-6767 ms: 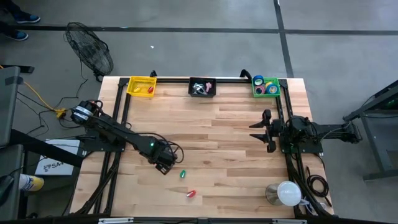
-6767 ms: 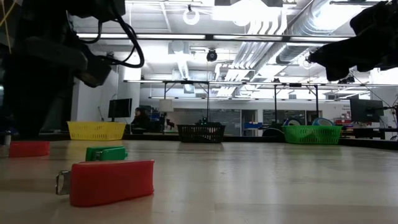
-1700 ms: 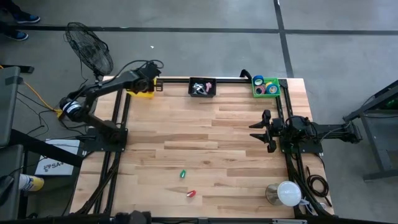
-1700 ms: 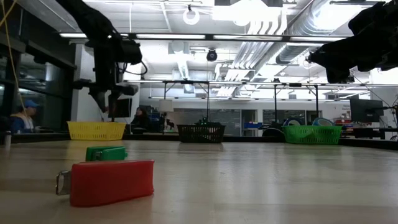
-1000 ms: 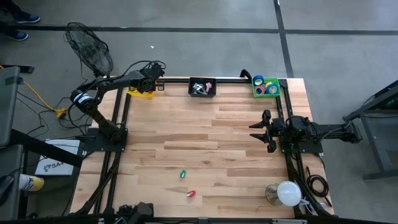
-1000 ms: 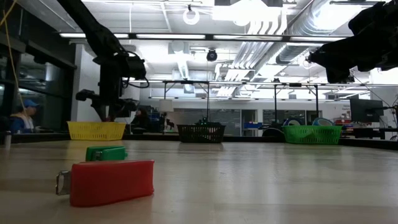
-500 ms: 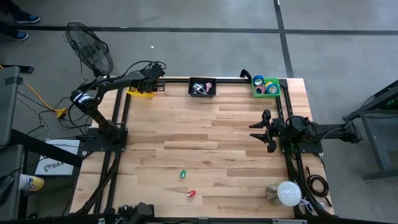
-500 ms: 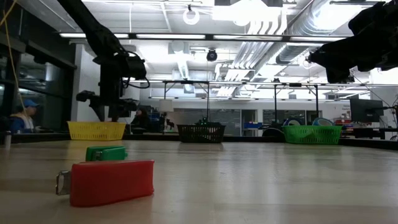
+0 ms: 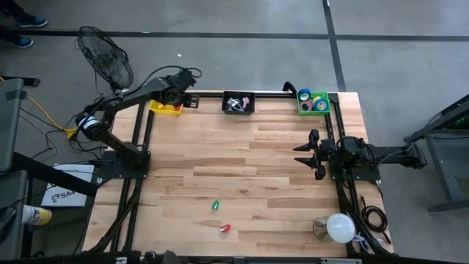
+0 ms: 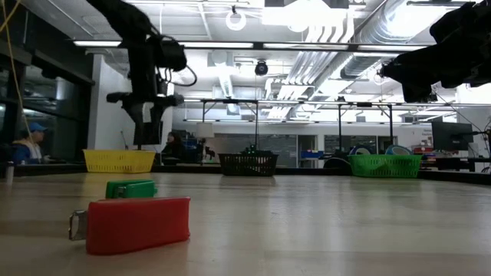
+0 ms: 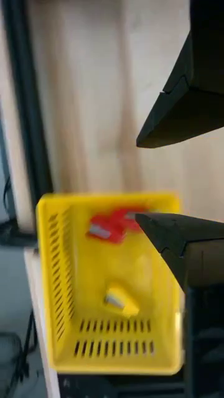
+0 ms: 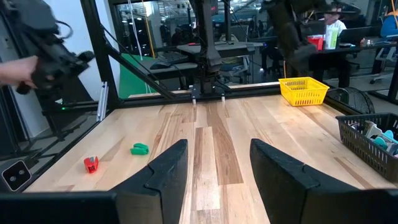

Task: Pick and place Stapler, Stapler remover, tape
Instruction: Put the green stapler into the yellow bin

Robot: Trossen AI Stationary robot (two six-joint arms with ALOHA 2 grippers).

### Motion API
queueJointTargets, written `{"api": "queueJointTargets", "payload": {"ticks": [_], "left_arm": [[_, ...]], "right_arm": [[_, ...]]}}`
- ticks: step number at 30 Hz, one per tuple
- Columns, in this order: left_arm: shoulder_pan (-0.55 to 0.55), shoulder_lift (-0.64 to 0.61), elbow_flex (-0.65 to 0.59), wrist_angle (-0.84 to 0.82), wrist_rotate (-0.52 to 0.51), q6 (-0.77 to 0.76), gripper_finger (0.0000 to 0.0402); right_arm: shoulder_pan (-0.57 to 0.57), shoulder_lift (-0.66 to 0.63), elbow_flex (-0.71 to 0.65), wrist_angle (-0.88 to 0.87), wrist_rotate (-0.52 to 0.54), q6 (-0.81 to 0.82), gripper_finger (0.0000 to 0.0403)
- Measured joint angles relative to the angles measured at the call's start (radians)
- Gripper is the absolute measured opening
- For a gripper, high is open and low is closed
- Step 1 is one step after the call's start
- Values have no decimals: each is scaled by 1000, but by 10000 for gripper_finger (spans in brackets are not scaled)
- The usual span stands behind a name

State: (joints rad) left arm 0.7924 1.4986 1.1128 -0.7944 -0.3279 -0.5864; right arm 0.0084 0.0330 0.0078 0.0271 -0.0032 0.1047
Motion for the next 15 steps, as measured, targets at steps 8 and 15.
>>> {"api": "queueJointTargets", "payload": {"ticks": [8,15], "left_arm": [[-217,-69,42,-150,41,-176,177],[-459,-75,42,-286,161,-406,177]], "right_arm": [[0,0,0,0,0,0,165],[0,0,0,0,0,0,165]]}}
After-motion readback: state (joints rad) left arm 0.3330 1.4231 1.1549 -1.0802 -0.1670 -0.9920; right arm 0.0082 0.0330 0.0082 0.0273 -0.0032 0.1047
